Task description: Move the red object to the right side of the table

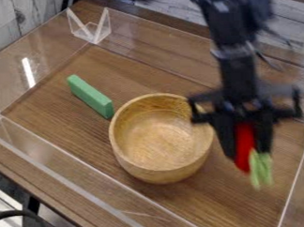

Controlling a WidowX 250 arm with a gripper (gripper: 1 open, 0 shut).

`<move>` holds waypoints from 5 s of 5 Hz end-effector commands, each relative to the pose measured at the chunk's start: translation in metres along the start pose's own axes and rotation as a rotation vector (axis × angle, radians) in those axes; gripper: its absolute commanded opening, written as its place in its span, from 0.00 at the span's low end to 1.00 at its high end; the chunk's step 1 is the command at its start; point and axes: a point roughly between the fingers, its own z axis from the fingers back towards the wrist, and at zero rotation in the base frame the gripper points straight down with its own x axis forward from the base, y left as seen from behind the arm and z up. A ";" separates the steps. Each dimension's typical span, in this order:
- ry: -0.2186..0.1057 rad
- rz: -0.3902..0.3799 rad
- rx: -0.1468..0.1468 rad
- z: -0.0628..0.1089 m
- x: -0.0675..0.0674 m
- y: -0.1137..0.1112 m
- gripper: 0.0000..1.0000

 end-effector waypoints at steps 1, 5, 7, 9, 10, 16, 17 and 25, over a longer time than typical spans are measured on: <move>-0.021 -0.059 -0.002 -0.008 0.000 -0.010 0.00; -0.167 -0.060 -0.053 -0.035 0.013 -0.006 0.00; -0.243 -0.059 -0.058 -0.045 0.013 -0.011 0.00; -0.269 -0.119 -0.017 -0.054 0.013 -0.010 0.00; -0.262 -0.127 -0.003 -0.058 0.014 -0.009 0.00; -0.273 -0.095 0.067 -0.010 0.006 -0.013 0.00; -0.265 -0.133 0.064 0.006 0.004 -0.029 0.00; -0.255 -0.155 0.081 0.017 0.012 -0.010 0.00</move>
